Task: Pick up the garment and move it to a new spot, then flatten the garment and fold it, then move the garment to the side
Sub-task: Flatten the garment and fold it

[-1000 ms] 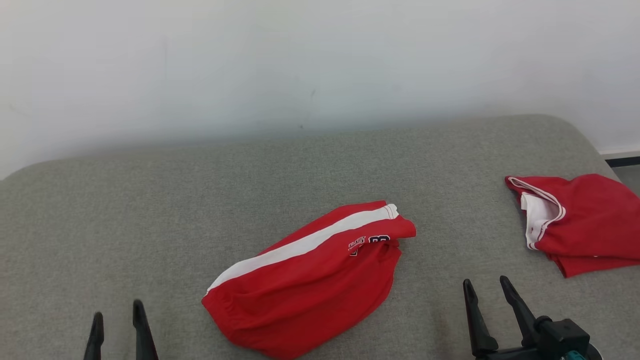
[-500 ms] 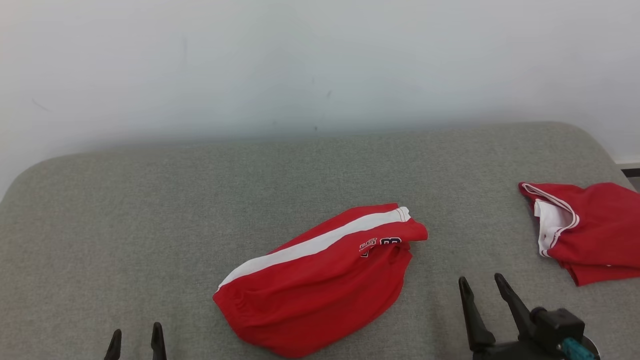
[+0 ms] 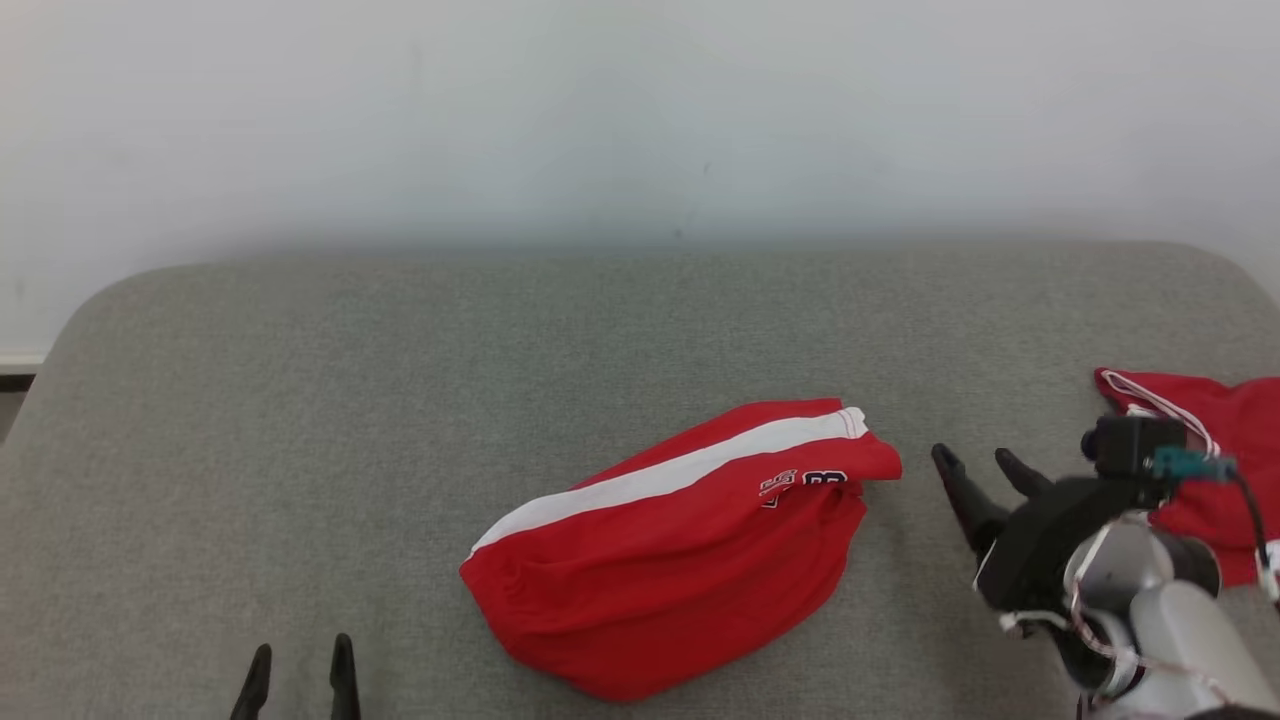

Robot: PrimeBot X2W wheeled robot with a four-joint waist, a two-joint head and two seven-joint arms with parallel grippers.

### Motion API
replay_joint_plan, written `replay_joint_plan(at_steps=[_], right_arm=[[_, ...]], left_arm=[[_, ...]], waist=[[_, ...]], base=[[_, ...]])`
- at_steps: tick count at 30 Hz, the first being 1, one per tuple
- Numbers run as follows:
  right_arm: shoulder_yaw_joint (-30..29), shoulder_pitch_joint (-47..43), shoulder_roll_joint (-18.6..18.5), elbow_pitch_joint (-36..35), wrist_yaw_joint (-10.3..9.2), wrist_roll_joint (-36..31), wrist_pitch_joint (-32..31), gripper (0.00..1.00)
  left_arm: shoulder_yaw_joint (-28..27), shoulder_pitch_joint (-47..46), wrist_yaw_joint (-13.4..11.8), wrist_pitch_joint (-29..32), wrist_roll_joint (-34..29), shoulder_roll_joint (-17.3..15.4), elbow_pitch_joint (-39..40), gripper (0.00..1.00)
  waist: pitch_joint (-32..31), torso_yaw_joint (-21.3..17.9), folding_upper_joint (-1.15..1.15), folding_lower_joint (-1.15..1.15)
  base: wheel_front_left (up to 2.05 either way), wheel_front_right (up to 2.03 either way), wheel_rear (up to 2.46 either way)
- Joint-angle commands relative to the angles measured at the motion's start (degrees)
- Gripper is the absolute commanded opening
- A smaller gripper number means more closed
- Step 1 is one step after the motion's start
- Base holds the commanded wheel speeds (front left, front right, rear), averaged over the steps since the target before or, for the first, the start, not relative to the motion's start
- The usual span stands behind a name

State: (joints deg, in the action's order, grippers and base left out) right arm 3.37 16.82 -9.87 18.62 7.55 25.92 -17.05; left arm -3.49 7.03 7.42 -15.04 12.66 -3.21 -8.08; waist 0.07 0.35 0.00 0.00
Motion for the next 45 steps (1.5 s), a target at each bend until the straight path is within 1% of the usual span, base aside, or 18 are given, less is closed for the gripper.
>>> replay_joint_plan(at_steps=[1,4,8,13,15,20,21,22,23,24,33,35,37,38,40,43,45], right_arm=[[-1.5,1.8,0.4,1.4,-0.16,0.5,-3.2,1.0],[-5.1,6.3,1.4,4.5,-0.15,-0.5,-11.4,1.0],[-9.7,11.2,3.3,8.2,-0.16,-1.7,-17.4,1.0],[-12.9,14.4,4.8,11.9,-0.16,-3.4,-21.5,1.0],[-13.4,14.7,5.1,12.7,-0.16,-4.4,-22.5,1.0],[-13.8,14.5,5.8,13.6,-0.16,-4.4,-24.3,1.0],[-13.7,14.4,5.9,13.6,-0.16,-4.5,-24.5,0.84],[-13.7,14.4,6.0,13.4,-0.16,-4.3,-24.5,0.42],[-13.5,14.3,6.1,13.3,-0.16,-4.1,-24.3,0.18],[-13.4,14.2,6.1,13.1,-0.16,-4.0,-23.9,0.0],[-12.2,11.6,4.7,11.2,-0.16,-3.2,-22.3,0.0],[-11.6,10.4,4.1,9.7,-0.16,-3.3,-21.6,0.0],[-10.6,8.4,2.6,7.3,-0.16,-3.6,-21.0,0.0],[-9.8,5.6,1.0,4.0,-0.16,-4.5,-20.0,0.0],[-9.4,2.1,-0.3,0.1,-0.16,-5.4,-19.3,0.0],[-9.9,-3.5,-1.4,-5.2,-0.16,-6.8,-18.7,0.0],[-10.3,-6.5,-1.2,-7.6,-0.16,-7.4,-18.4,0.0]], left_arm=[[0.5,-0.6,0.0,-0.2,-0.2,0.1,0.2,1.0],[1.6,-1.5,0.1,-0.2,0.0,0.1,0.5,1.0],[2.7,-2.3,0.0,-0.2,0.2,-0.2,1.0,1.0],[3.6,-2.7,0.0,-0.2,0.2,-0.3,1.3,1.0],[3.8,-2.7,0.0,-0.2,0.3,-0.4,1.4,1.0],[3.9,-2.4,0.0,-0.2,0.4,-0.6,1.6,1.0],[3.9,-2.3,0.0,-0.2,0.4,-0.6,1.6,1.0],[3.9,-2.3,0.0,-0.2,0.4,-0.7,1.6,1.0],[3.9,-2.3,0.0,-0.2,0.4,-0.7,1.6,1.0],[4.0,-2.3,0.0,-0.2,0.4,-0.7,1.5,1.0],[3.8,-1.8,0.0,-0.2,0.5,-0.8,0.9,1.0],[4.0,-1.6,0.0,-0.2,0.5,-0.8,0.8,1.0],[4.1,-1.5,0.0,-0.2,0.5,-0.7,0.8,1.0],[4.1,-1.3,0.0,-0.2,0.6,-0.7,0.8,1.0],[3.8,-1.2,0.0,-0.2,0.6,-0.6,0.8,1.0],[3.4,-1.0,0.0,-0.2,0.8,-0.5,1.2,1.0],[3.2,-1.0,0.0,-0.2,0.9,-0.4,1.2,1.0]], waist=[[1.1,1.1,0.0,0.0],[2.5,2.5,0.0,0.0],[4.1,4.2,0.0,0.0],[5.3,5.6,0.0,0.0],[5.5,6.0,0.0,0.0],[5.7,6.2,0.0,0.0],[5.7,6.2,0.0,0.0],[5.8,6.2,0.0,0.0],[5.8,6.1,0.0,0.0],[5.8,6.1,0.0,0.0],[4.9,5.1,0.0,0.0],[4.4,4.9,0.0,0.0],[4.0,4.8,0.0,0.0],[3.7,4.6,0.0,0.0],[3.5,4.3,0.0,0.0],[3.6,3.5,0.0,0.0],[3.9,2.8,0.0,0.0]], base=[[0.0,0.0,0.0],[0.0,0.0,0.0],[0.0,0.0,0.0],[0.0,0.0,0.0],[0.0,0.0,0.0],[0.0,0.0,0.0],[0.0,0.0,0.0],[0.0,0.0,0.0],[0.0,0.0,0.0],[0.0,0.0,0.0],[0.0,0.0,0.0],[0.0,0.0,0.0],[0.0,0.0,0.0],[0.0,0.0,0.0],[0.0,0.0,0.0],[0.0,0.0,0.0],[0.0,0.0,0.0]])
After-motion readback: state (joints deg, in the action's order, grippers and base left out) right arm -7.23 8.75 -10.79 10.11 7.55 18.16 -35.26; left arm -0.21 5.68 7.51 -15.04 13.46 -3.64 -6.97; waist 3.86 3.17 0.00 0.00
